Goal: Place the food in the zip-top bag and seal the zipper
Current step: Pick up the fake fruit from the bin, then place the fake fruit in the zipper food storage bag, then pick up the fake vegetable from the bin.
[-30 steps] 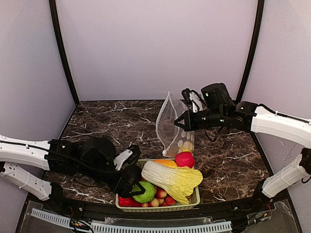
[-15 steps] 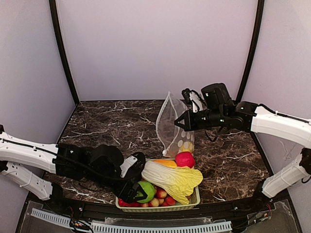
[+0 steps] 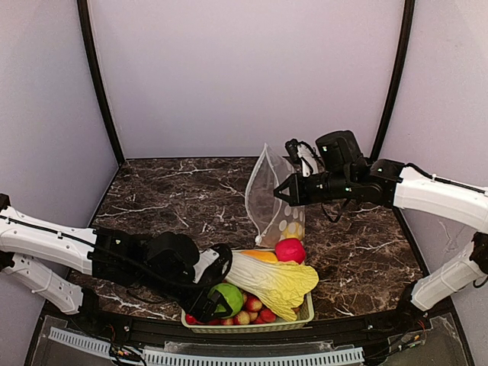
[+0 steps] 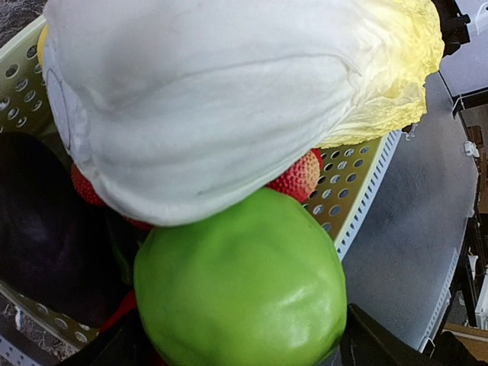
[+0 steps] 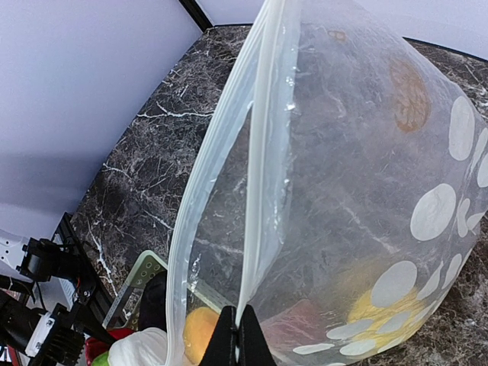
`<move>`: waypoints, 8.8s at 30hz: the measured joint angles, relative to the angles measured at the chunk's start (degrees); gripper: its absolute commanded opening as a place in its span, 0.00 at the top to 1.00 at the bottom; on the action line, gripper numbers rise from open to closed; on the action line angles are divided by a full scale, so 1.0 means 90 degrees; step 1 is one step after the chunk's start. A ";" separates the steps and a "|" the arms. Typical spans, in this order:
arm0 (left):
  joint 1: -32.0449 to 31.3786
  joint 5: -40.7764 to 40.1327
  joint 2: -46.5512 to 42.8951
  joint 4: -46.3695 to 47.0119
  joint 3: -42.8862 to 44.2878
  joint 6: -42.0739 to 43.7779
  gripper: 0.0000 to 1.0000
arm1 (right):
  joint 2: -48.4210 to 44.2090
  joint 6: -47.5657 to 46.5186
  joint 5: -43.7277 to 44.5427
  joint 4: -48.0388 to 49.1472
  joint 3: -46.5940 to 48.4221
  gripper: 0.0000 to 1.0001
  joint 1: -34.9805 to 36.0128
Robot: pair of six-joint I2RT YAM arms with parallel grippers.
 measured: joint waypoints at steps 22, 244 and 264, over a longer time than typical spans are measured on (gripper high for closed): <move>-0.0027 -0.0294 -0.0204 -0.0083 0.0007 -0.0141 0.26 | 0.0000 0.0002 0.0005 0.0000 0.0000 1.00 0.0000; -0.0308 -0.0401 0.0197 -0.1987 0.0571 -0.2708 0.53 | -0.0206 0.0000 -0.0199 0.0143 -0.0321 1.00 -0.0056; -0.0136 -0.0704 -0.0726 -0.2186 0.0571 -0.2533 0.55 | -0.0206 0.0002 -0.0221 0.0151 -0.0338 1.00 -0.0056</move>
